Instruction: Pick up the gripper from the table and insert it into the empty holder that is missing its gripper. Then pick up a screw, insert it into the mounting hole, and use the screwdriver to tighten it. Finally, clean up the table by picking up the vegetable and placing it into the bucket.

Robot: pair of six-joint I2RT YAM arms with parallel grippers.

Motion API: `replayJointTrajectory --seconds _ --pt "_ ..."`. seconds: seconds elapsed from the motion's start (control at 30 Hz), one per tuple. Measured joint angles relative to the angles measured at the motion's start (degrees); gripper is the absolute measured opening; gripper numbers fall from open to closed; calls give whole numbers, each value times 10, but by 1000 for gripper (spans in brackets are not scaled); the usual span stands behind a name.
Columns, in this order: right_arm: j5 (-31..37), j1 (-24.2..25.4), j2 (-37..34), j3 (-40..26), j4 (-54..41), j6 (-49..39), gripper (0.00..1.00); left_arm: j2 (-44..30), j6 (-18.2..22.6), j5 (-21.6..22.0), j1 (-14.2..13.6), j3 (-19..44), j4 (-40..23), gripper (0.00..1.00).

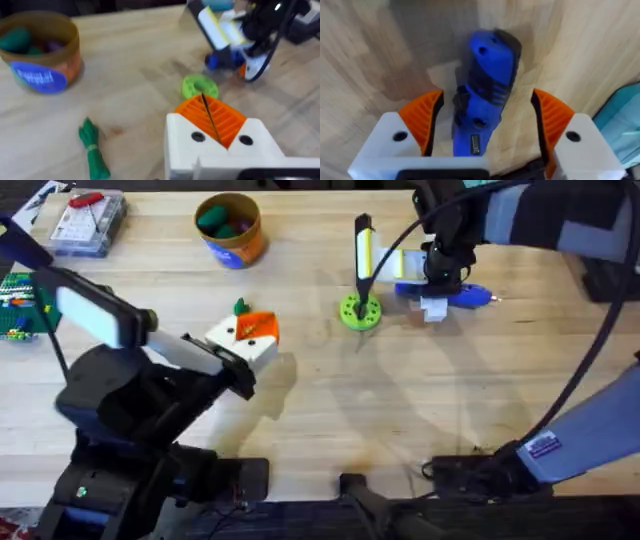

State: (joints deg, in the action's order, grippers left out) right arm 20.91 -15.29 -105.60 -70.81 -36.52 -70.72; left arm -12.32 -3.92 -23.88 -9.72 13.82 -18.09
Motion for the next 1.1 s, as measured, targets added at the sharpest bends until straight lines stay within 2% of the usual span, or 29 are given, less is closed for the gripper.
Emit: replayJointTrajectory --seconds 0.13,0.23,0.27,0.3,0.33,0.43,0.5,0.53,0.63,0.77,0.93,1.1 --pt "7 -9 1 0 -14 71 995 0 0 1 0 0 54 11" --pt "6 -21 10 0 -38 114 995 0 0 13 0 0 57 6" --pt "5 -25 15 0 -41 128 994 0 -3 21 0 0 54 12" --pt "4 -29 22 0 -45 143 995 0 -7 31 0 0 52 68" --pt "3 -34 32 0 -51 158 995 0 -8 38 0 0 52 169" --pt "1 -40 70 0 -64 204 995 0 -21 54 0 0 48 655" --pt "-4 -41 98 0 -70 231 995 0 -35 68 0 1 35 937" --pt "-10 -41 114 0 -73 249 995 0 -42 77 0 3 23 969" --pt "-26 -41 159 -1 -80 311 995 -4 -57 105 0 22 -13 986" --pt "-38 -41 220 -2 -83 450 995 -55 -67 140 0 97 -88 986" --pt "-43 -41 291 -3 -89 606 995 -181 -64 173 0 216 -179 986" --pt "-45 -41 356 -3 -130 717 995 -325 -52 190 0 317 -251 985"
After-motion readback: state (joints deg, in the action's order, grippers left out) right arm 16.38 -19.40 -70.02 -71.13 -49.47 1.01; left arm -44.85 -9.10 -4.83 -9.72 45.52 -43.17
